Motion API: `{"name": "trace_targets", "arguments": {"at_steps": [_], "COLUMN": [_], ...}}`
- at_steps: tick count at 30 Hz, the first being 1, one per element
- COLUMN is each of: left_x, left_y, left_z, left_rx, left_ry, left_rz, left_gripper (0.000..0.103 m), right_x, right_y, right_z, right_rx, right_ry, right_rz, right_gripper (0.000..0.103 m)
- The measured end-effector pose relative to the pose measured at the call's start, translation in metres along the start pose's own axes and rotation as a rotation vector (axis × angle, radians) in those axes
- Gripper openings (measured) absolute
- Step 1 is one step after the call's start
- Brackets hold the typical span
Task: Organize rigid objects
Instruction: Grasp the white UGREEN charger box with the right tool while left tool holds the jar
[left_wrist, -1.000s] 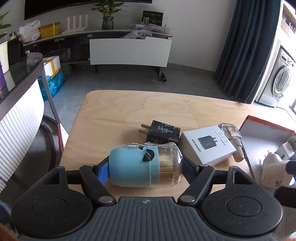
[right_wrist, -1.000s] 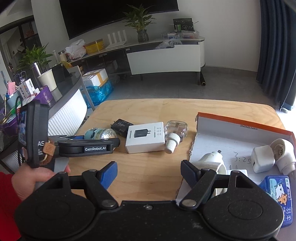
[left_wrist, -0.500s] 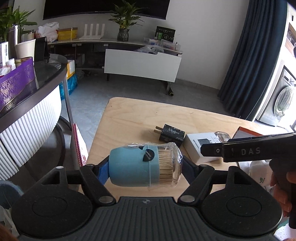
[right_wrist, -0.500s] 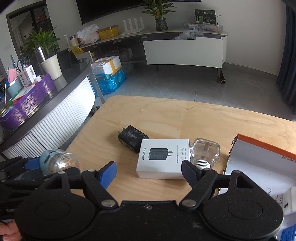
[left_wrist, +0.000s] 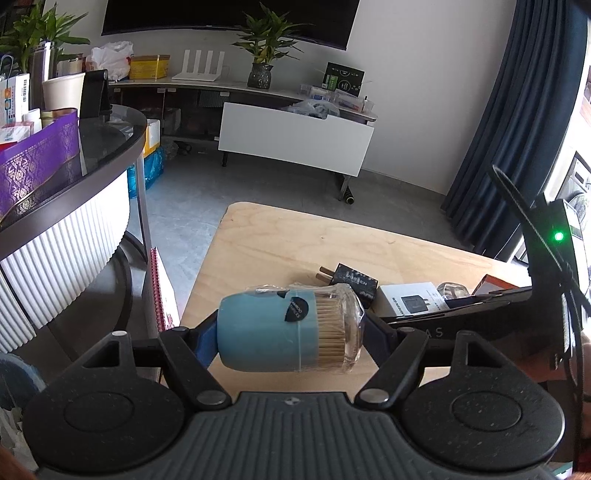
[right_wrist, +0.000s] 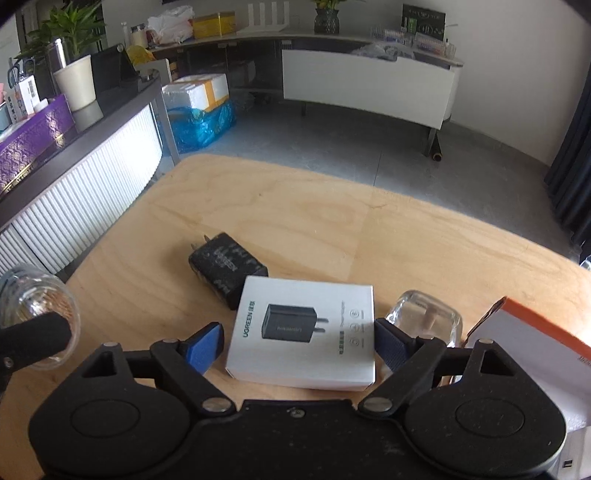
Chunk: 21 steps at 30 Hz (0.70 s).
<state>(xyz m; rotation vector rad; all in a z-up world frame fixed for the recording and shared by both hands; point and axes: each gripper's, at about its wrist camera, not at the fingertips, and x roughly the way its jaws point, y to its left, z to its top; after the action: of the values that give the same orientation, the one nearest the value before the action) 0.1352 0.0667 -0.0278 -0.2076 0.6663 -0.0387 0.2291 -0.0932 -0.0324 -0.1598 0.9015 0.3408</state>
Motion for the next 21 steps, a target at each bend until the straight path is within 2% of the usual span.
{"name": "trace_targets", "arguments": {"at_steps": [1, 3, 10, 15, 21], "left_x": [0.0, 0.001, 0.001, -0.004, -0.02], "left_y": [0.0, 0.001, -0.004, -0.008, -0.022], "left_z": [0.0, 0.0, -0.002, -0.004, -0.005], "left_rx": [-0.002, -0.003, 0.011, 0.02, 0.053], "left_ry": [0.0, -0.001, -0.007, -0.019, -0.016], "left_rz": [0.001, 0.004, 0.017, 0.04, 0.057], "left_gripper": [0.077, 0.077, 0.077, 0.077, 0.077], "right_x": [0.001, -0.001, -0.032, -0.073, -0.125], "right_y": [-0.001, -0.005, 0.001, 0.0, 0.006], "right_z": [-0.003, -0.008, -0.022, -0.042, -0.068], "right_rx": [0.016, 0.065, 0.073, 0.154, 0.192], "right_ry": [-0.014, -0.047, -0.084, -0.129, -0.183], "right_rz": [0.001, 0.015, 0.021, 0.019, -0.006], "right_gripper": [0.101, 0.092, 0.092, 0.092, 0.092]}}
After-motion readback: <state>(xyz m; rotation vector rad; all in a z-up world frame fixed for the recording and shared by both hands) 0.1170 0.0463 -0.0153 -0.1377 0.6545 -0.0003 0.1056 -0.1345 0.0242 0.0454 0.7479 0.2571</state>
